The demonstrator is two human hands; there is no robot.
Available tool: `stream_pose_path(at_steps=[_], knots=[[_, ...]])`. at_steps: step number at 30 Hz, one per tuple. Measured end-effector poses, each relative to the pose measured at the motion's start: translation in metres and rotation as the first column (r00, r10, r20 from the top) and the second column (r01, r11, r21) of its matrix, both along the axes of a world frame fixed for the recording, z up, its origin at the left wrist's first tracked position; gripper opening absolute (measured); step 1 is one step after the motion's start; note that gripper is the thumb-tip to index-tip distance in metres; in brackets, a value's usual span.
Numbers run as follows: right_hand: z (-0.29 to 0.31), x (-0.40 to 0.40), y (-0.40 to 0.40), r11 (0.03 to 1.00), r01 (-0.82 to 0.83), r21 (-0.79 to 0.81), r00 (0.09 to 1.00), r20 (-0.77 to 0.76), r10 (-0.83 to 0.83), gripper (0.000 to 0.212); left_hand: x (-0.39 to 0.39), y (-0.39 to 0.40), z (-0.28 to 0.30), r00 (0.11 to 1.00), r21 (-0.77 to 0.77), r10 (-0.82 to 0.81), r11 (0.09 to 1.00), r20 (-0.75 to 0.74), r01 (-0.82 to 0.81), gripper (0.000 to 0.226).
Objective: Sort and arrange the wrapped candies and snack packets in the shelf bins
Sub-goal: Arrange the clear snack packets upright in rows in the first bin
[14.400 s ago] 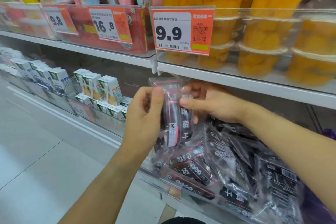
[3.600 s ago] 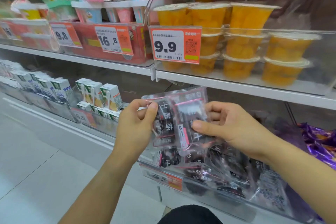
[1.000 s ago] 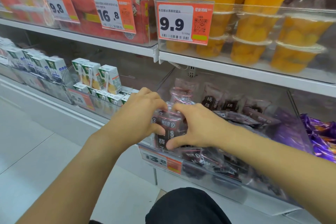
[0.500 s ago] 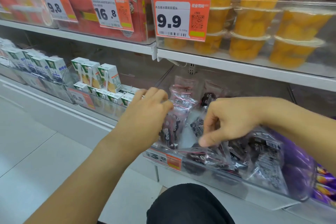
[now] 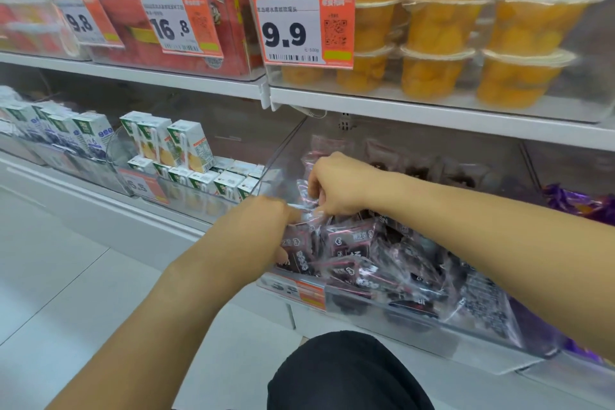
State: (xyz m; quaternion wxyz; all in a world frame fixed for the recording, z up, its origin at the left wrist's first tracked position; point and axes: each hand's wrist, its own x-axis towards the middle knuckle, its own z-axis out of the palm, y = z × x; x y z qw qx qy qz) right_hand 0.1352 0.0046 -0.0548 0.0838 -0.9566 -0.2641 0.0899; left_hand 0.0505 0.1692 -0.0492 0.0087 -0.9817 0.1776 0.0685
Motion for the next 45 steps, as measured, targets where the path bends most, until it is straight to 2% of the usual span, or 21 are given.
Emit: stream_pose_path(at_steps=[4, 7, 9, 11, 13, 15, 19, 21, 23, 25, 27, 30, 33, 37, 40, 45], knots=[[-0.002, -0.005, -0.004, 0.999, -0.021, 0.032, 0.998, -0.062, 0.023, 0.021, -0.006, 0.003, -0.003, 0.997, -0.048, -0.017, 0.999, 0.073, 0.020, 0.041], [0.006, -0.007, -0.015, 0.990, 0.008, 0.141, 0.998, -0.057, 0.000, 0.014, -0.007, 0.003, -0.005, 0.993, -0.093, -0.014, 0.995, 0.117, 0.025, 0.042], [0.011, -0.005, -0.024, 0.965, 0.069, 0.251, 0.998, -0.024, -0.065, 0.009, -0.006, -0.001, -0.007, 0.980, -0.067, -0.007, 0.998, 0.200, 0.021, 0.039], [0.014, -0.003, -0.028, 0.956, 0.071, 0.285, 0.997, -0.042, -0.062, 0.009, -0.002, -0.008, -0.009, 0.964, -0.001, -0.039, 0.999, 0.263, 0.040, 0.043], [0.010, -0.003, -0.026, 0.962, 0.032, 0.272, 0.997, -0.078, -0.011, 0.013, 0.004, -0.012, -0.010, 0.958, 0.068, -0.121, 0.992, 0.261, 0.107, 0.050], [0.004, -0.003, -0.024, 0.956, 0.024, 0.292, 0.996, -0.089, 0.002, 0.016, 0.009, -0.011, -0.010, 0.964, 0.070, -0.144, 0.989, 0.223, 0.132, 0.053], [0.005, -0.002, -0.030, 0.949, -0.004, 0.316, 0.999, -0.046, 0.020, 0.024, 0.004, -0.006, -0.012, 0.989, -0.060, -0.097, 0.993, 0.111, 0.104, 0.081], [0.009, -0.001, -0.035, 0.966, -0.025, 0.259, 0.999, -0.036, 0.035, 0.031, 0.005, -0.010, -0.012, 0.982, -0.022, -0.130, 0.991, 0.138, 0.135, 0.095], [0.011, -0.001, -0.038, 0.985, -0.048, 0.166, 0.998, -0.028, 0.053, 0.026, 0.011, -0.015, -0.011, 0.973, 0.012, -0.172, 0.985, 0.156, 0.172, 0.112], [0.010, -0.001, -0.043, 0.989, -0.031, 0.148, 0.998, -0.052, 0.039, 0.013, 0.017, -0.019, -0.009, 0.980, -0.009, -0.167, 0.986, 0.105, 0.169, 0.121], [0.013, 0.002, -0.050, 0.984, 0.022, 0.176, 0.994, -0.112, -0.002, 0.011, 0.021, -0.020, -0.009, 0.991, -0.030, -0.120, 0.992, 0.061, 0.122, 0.114], [0.017, 0.009, -0.057, 0.985, 0.100, 0.138, 0.984, -0.161, -0.077, 0.023, 0.024, -0.019, -0.010, 0.988, 0.031, -0.133, 0.991, 0.074, 0.131, 0.094], [0.012, 0.015, -0.052, 0.986, 0.151, 0.074, 0.982, -0.127, -0.141, 0.030, 0.026, -0.016, -0.011, 0.978, 0.054, -0.183, 0.982, 0.095, 0.179, 0.084], [0.001, 0.011, -0.038, 0.974, 0.186, 0.133, 0.980, -0.092, -0.175, 0.042, 0.025, -0.014, -0.014, 0.975, 0.017, -0.191, 0.982, 0.114, 0.190, 0.079], [-0.006, 0.008, -0.032, 0.966, 0.142, 0.215, 0.988, 0.020, -0.150, 0.034, 0.026, -0.015, -0.015, 0.977, 0.003, -0.173, 0.985, 0.125, 0.174, 0.073], [-0.013, 0.005, -0.023, 0.932, 0.185, 0.311, 0.983, -0.037, -0.182, 0.014, 0.025, -0.016, -0.016, 0.980, -0.023, -0.139, 0.989, 0.142, 0.144, 0.071]])
